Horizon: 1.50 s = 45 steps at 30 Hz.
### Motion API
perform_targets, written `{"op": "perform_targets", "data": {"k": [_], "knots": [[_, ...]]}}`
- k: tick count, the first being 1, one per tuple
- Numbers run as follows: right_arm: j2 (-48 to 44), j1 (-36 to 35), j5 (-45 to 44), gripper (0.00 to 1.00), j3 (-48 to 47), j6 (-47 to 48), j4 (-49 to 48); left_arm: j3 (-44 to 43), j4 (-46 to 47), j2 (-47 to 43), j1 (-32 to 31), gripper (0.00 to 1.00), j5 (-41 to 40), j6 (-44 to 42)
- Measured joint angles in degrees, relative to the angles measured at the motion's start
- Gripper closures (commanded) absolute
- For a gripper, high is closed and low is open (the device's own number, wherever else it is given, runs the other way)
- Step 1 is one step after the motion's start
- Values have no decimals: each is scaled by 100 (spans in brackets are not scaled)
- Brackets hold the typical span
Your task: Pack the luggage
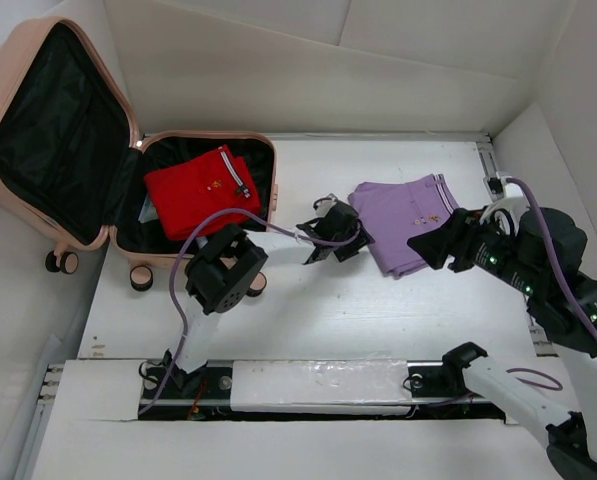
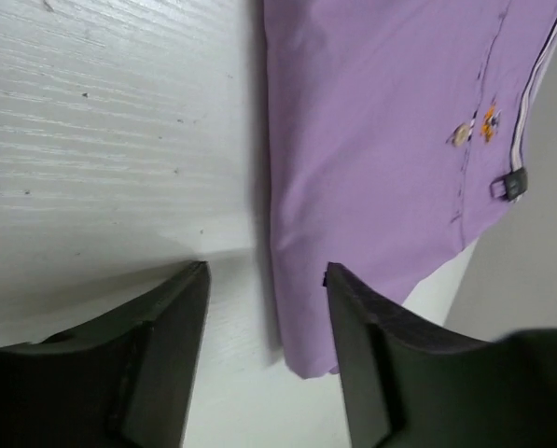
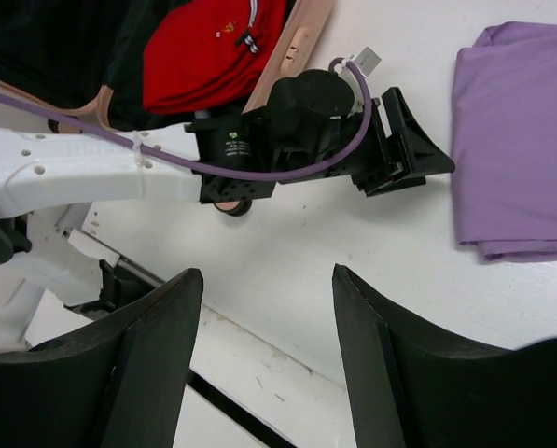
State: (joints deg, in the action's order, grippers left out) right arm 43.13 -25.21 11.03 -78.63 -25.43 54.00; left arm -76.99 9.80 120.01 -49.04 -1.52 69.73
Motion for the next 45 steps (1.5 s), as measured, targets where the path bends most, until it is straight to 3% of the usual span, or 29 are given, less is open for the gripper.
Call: {"op": "perform_targets", "data": {"k": [6,12,18,23,29,36,40,45], "knots": [[-7,0,-2,36,109,-37,-107,-369,-245,151,26,43,302,-293],[-55,0,-37,36,114,-94,-160,-1491,-393,940,46,51,463,-387],[-90,0,-157,36,111,-122,-166,-2151,-584,1471,52,100,435,-302],[-90,0,-170,36,98,-138,-162,-2474,-813,1567,109,100,428,-417],[-120,0,-280,36,35,-129,-160,-2623,-1283,1296,417,100,426,-1167],[-162,0,-356,36,107,-44,-177,-2597,-2090,-372,1628,100,669,-2212],[-199,0,-348,36,363,-20,-181,-2529,-2343,-1550,2874,100,748,-2645],[-229,0,-345,36,531,24,-173,-1648,-2247,-2671,4780,100,1064,-2881]]}}
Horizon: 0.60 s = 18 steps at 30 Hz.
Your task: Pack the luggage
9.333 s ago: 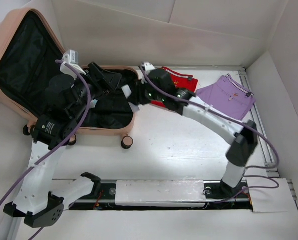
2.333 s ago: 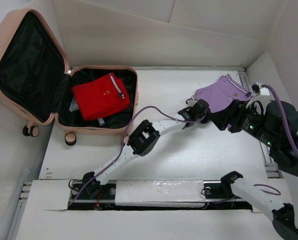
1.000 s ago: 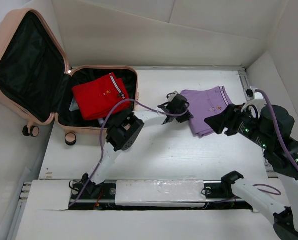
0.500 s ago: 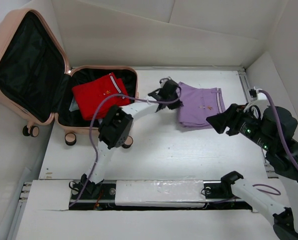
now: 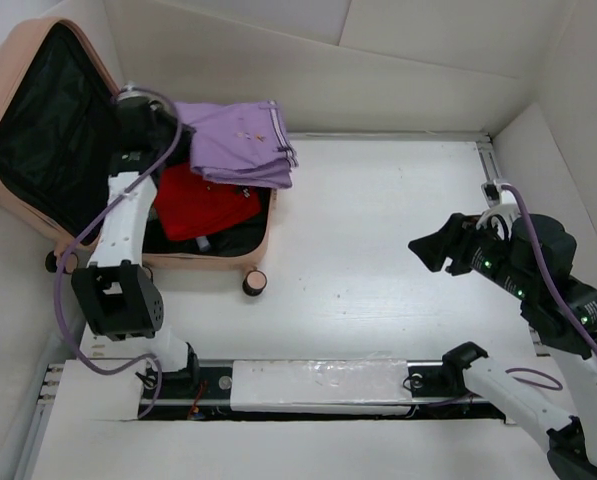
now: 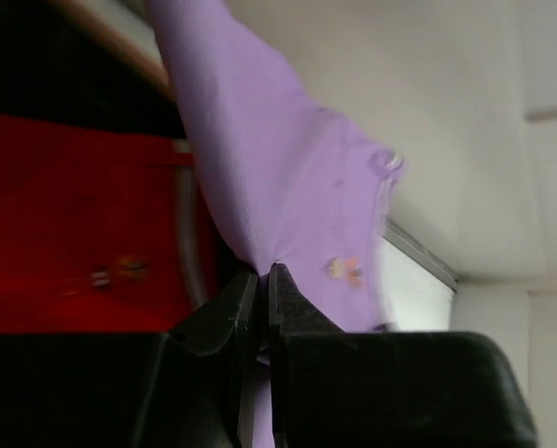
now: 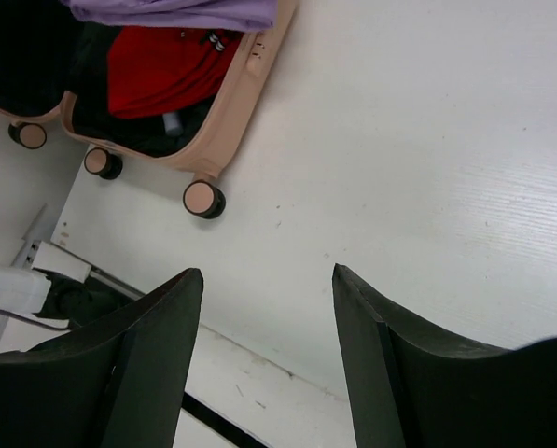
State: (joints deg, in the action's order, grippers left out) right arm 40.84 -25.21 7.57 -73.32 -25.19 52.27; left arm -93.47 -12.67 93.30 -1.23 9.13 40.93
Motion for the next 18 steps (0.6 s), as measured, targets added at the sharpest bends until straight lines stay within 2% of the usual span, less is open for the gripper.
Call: {"op": "perform_targets", "data": {"k": [4,7,13,14,15,18], "knots": [[-9,0,28,36,0,37,-24,973,79,-140,1071,100,337,-76],[-4,0,63,36,0,42,-26,1569,-13,81,1537,100,422,-186],[-2,0,186,36,4,59,-46,2376,-138,9,1980,99,313,-201],[-2,0,216,36,11,61,-48,2411,-175,-101,1996,94,256,-188],[-7,0,256,36,33,61,-61,2424,-227,-251,2004,100,179,-184],[-55,0,387,36,205,79,-157,2424,-439,-894,2022,100,-120,-116]]}}
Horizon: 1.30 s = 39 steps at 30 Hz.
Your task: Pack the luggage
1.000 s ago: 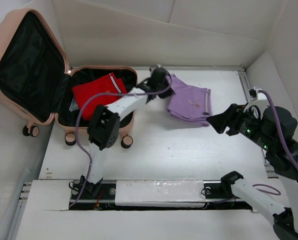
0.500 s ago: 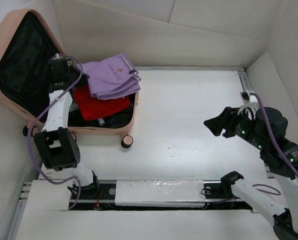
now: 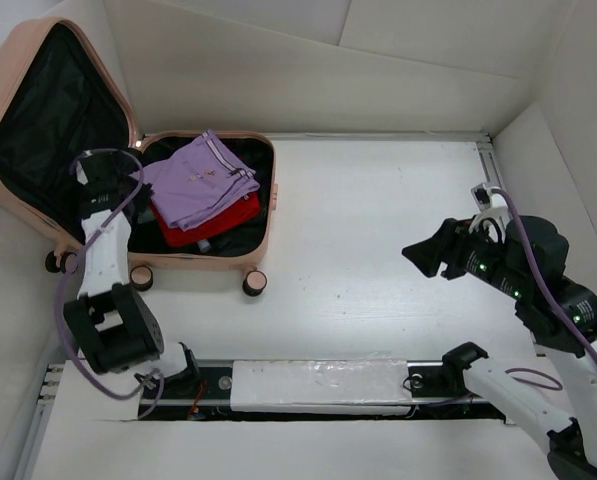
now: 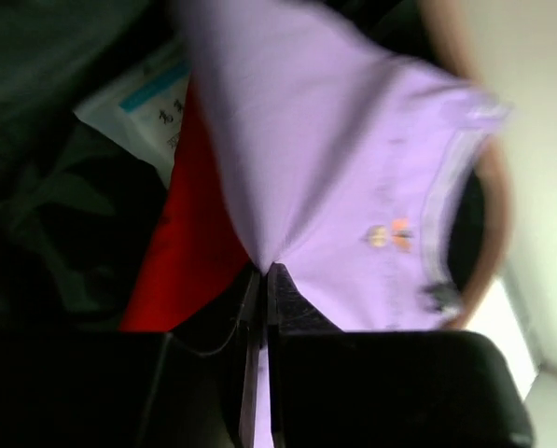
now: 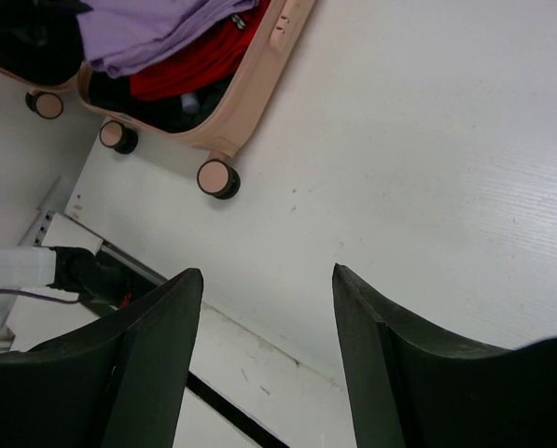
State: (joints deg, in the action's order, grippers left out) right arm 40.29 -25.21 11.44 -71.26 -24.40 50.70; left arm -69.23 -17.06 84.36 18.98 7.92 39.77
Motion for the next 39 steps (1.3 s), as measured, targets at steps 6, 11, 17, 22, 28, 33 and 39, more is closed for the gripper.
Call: {"op": "perform_targets", "data": {"k": [6,11,17,22,28,33,39], "knots": [[-107,-2,177,32,260,11,-22,-2,-391,-1233,57,58,-557,245],[-186,-85,365,31,358,131,-125,50,-627,-1438,105,28,-717,511],[-402,-258,566,35,664,295,-107,468,-1027,-1471,98,37,-815,686],[-592,-389,796,97,807,448,-120,442,-1545,-2225,94,37,-1482,960],[-852,-457,1139,80,1130,549,-199,-1113,-2715,-2833,87,36,-2931,1185],[-890,-457,1456,53,1408,654,-310,-2135,-3665,-2551,116,33,-4234,1137],[-813,-610,1725,27,1541,841,-422,-2789,-4433,-1818,459,33,-5163,739]]}}
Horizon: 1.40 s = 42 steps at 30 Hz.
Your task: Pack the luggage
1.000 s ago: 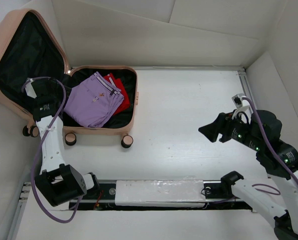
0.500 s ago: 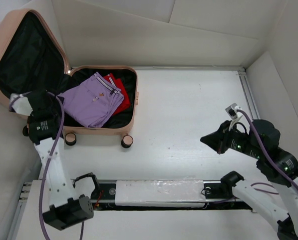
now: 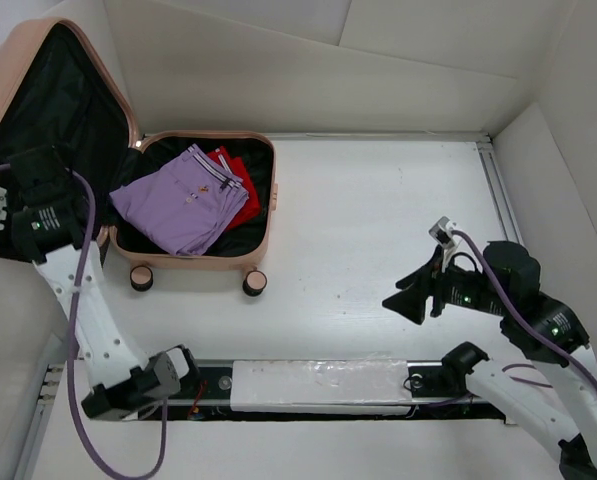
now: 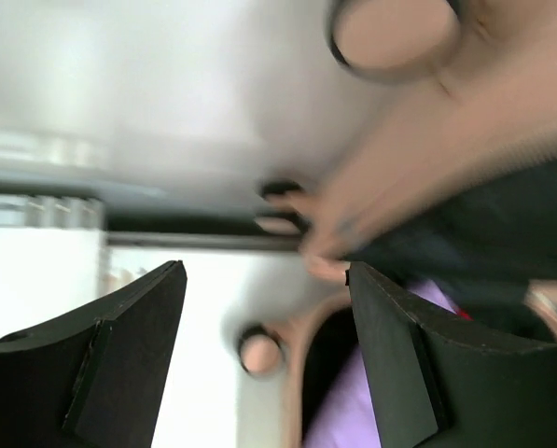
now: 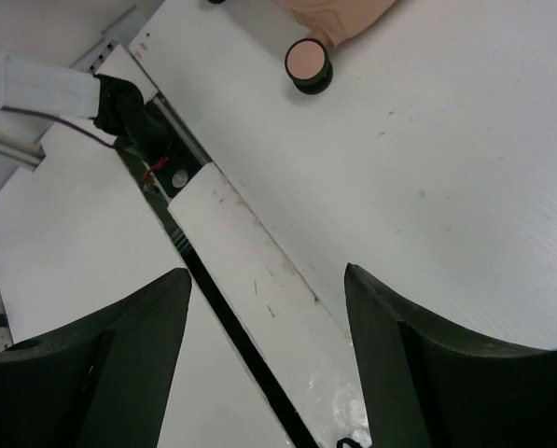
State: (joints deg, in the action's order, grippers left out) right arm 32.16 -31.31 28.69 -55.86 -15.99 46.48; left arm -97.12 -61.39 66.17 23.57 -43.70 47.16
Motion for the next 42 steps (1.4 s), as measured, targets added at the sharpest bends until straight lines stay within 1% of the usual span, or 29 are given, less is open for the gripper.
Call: {"op": "perform_targets", "data": {"k": [3,10,11,13,15,20,22,24,25,27,29,32,33,34,35,36,37,39,40,42], "knots": [[9,-116,61,24,9,87,-31,-269,-70,535,299,33,-317,-201],[98,-280,122,22,9,177,-37,-1156,-363,1814,337,34,-348,-470],[142,-293,129,22,11,188,-35,-1255,-446,1902,299,34,-358,-518],[240,-293,136,22,11,195,-33,-1467,-560,2037,243,39,-415,-605],[334,-293,133,22,11,227,-37,-1576,-575,2111,234,41,-455,-649],[498,-293,129,24,11,247,-48,-1617,-597,2216,223,41,-468,-726],[525,-293,127,24,26,245,-72,-1617,-614,2269,39,41,-667,-772],[544,-293,129,24,39,232,-81,-1617,-560,2332,-345,42,-940,-817],[551,-293,127,25,55,229,-94,-1617,-398,2365,-575,45,-984,-822],[577,-293,127,25,61,229,-103,-1576,-59,2413,-942,56,-984,-826],[605,-293,118,25,61,225,-116,-1303,315,2328,-1088,57,-953,-841],[625,-293,105,25,63,210,-136,-612,772,1954,-984,51,-831,-852],[625,-293,87,25,63,208,-166,-442,817,1829,-901,49,-776,-835],[625,-295,74,25,63,208,-181,-341,828,1738,-804,49,-750,-815],[625,-306,52,25,63,208,-192,-304,835,1683,-721,46,-737,-787],[623,-323,24,25,63,208,-199,-299,837,1652,-638,46,-743,-780],[621,-334,17,25,63,208,-199,-302,844,1635,-586,40,-756,-745],[621,-339,-7,25,63,205,-199,-302,813,1624,-546,34,-776,-691],[621,-339,-26,25,63,205,-199,-299,802,1624,-549,32,-780,-660],[623,-339,-44,25,63,205,-199,-271,798,1622,-546,32,-785,-636]]}}
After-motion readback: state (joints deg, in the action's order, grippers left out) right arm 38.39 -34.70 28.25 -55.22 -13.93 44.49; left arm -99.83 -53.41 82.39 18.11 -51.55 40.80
